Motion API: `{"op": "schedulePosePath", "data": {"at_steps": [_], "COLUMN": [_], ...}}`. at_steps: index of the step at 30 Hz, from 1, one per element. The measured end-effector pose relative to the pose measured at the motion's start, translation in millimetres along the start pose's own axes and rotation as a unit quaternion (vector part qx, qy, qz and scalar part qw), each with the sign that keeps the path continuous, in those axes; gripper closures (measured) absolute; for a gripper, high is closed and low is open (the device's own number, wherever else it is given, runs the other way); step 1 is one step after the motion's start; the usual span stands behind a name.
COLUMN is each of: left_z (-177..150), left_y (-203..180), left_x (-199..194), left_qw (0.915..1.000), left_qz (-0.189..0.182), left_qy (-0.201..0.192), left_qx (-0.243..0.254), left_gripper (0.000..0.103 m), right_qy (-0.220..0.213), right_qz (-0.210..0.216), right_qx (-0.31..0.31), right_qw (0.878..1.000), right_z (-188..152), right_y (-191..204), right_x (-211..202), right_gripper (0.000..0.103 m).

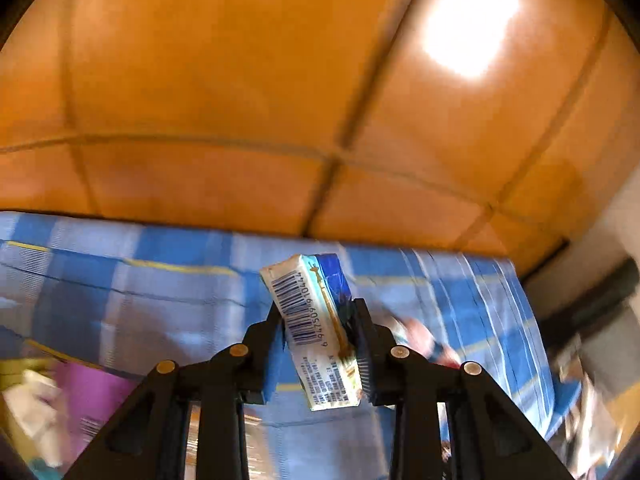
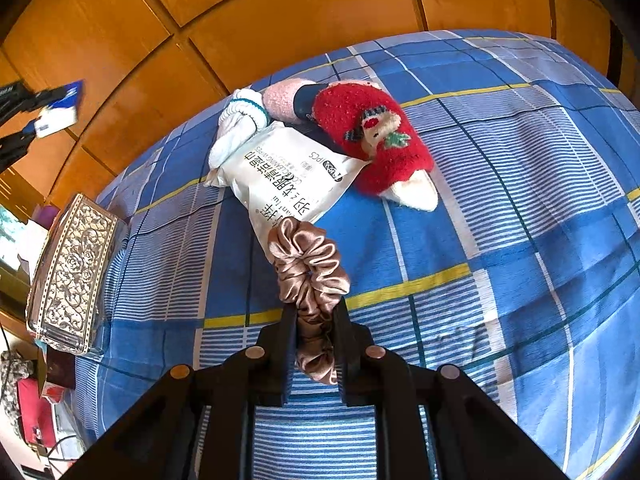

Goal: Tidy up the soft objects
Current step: 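Carry the tissue pack with the left tool to the gold tray and release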

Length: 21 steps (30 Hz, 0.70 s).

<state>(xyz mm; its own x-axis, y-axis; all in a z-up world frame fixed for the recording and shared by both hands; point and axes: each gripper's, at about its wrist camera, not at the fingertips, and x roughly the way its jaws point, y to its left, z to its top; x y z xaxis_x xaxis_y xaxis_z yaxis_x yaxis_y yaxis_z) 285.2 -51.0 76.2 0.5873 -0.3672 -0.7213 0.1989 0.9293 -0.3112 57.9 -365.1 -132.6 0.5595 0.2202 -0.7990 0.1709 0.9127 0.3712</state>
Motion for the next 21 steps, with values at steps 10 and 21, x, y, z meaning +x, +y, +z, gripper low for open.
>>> {"op": "schedulePosePath", "data": {"at_steps": [10,21], "left_z": [2,-134], "left_y": [178,321], "left_x": [-111,-147], "left_qw": [0.9829,0.9548], "left_qz": [0.135,0.198], "left_qy": [-0.088,-0.046], "left_qx": [-0.089,-0.217], "left_gripper": [0.072,0.071], "right_qy": [-0.002,-0.001], "right_qz": [-0.016,-0.078], "right_qx": [-0.006,-0.046], "right_qw": [1.000,0.996], "right_z": [0,0], "right_y": [4,28], "right_x": [0,7], "right_gripper": [0.088,0.087]}}
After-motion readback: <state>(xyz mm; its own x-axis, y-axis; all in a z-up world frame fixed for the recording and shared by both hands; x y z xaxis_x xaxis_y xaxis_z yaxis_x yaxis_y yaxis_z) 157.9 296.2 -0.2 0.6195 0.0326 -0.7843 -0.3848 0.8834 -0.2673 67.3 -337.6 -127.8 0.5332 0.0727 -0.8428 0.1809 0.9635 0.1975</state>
